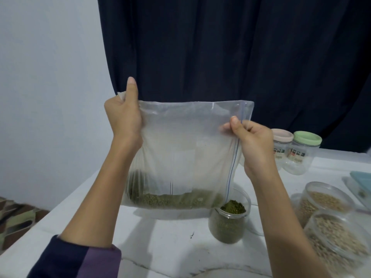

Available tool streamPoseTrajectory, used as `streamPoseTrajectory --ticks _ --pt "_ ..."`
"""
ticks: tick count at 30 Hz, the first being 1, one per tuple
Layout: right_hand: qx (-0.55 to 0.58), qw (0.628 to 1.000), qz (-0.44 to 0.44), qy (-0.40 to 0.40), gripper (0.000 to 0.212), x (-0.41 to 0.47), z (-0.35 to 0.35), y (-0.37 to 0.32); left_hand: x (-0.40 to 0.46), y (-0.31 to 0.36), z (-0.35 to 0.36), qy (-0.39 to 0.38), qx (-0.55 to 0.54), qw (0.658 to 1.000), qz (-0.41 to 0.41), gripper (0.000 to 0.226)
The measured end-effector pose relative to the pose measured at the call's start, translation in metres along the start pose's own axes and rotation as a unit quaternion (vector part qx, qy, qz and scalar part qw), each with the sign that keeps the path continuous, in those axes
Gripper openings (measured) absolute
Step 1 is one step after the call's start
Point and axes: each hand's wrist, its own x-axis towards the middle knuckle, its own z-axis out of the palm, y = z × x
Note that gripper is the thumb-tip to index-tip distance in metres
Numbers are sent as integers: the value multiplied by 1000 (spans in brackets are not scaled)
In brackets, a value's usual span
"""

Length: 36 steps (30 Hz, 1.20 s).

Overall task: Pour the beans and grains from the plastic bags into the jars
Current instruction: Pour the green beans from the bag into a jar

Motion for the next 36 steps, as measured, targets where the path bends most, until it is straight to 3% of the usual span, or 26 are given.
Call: streamPoseTrajectory --ticks 36 --pt "57 997 -38 26 26 2 4 9 -2 1 3 -16 -9 1000 18 58"
